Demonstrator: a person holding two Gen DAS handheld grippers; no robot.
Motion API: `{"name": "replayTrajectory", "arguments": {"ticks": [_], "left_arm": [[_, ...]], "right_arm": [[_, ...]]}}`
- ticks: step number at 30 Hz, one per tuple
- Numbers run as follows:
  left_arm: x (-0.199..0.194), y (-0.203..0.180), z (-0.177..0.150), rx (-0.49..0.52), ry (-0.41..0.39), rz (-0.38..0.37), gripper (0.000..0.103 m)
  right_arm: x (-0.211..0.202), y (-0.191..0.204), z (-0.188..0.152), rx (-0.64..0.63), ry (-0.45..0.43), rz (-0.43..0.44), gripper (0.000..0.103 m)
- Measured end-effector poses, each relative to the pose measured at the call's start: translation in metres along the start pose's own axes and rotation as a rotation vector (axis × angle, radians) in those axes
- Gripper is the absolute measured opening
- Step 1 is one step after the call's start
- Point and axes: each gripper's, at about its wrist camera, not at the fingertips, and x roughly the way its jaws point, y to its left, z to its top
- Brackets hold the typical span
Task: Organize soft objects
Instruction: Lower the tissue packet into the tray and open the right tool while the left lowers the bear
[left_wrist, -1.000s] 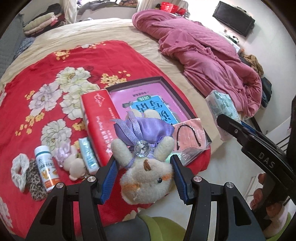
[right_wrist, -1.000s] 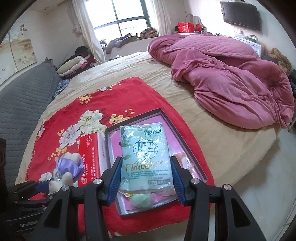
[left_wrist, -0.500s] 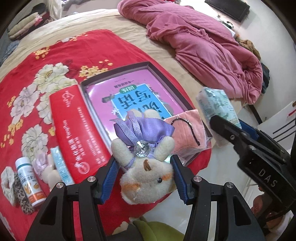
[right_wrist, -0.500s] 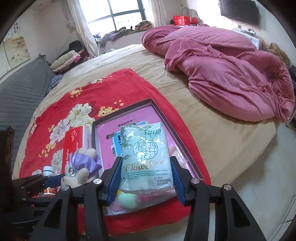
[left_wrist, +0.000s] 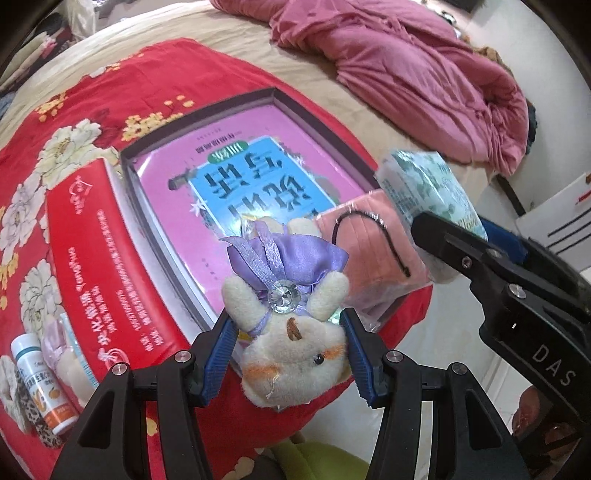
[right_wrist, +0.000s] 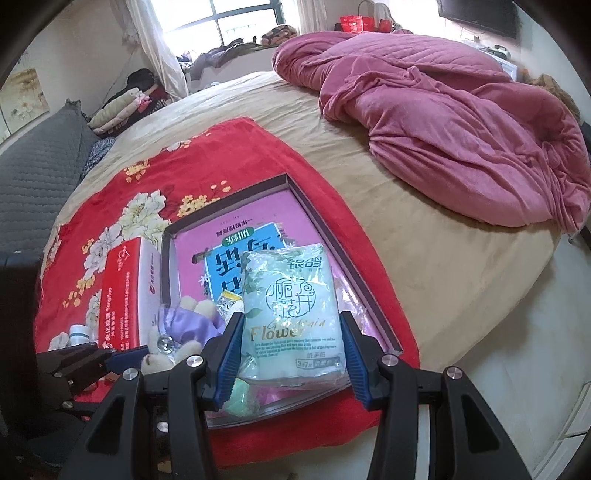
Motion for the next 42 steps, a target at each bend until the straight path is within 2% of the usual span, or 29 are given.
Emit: {"name": "replayTrajectory", "arguments": {"ticks": [14, 29, 37, 42], "left_arm": [[0.02, 0.003, 0.002, 0.012, 0.032, 0.003, 0.058], [0.026, 0.003, 0.003, 0.027, 0.033, 0.007, 0.058], [0.028, 0.001, 0.004, 0.034, 0.037, 0.014, 0.058], [0.029, 0.0, 0.006, 0.035, 0.039, 0.021, 0.058]], "right_arm": [[0.031, 0.004, -0.003, 0.006, 0.063, 0.02, 0.05], [0.057, 0.007, -0.002, 0.01, 0.11, 0.004, 0.05], [0.073, 0.005, -0.003, 0.028, 0.149, 0.03, 0.05], [0.075, 0.002, -0.004, 0.043, 0.147, 0.05, 0.057]]}}
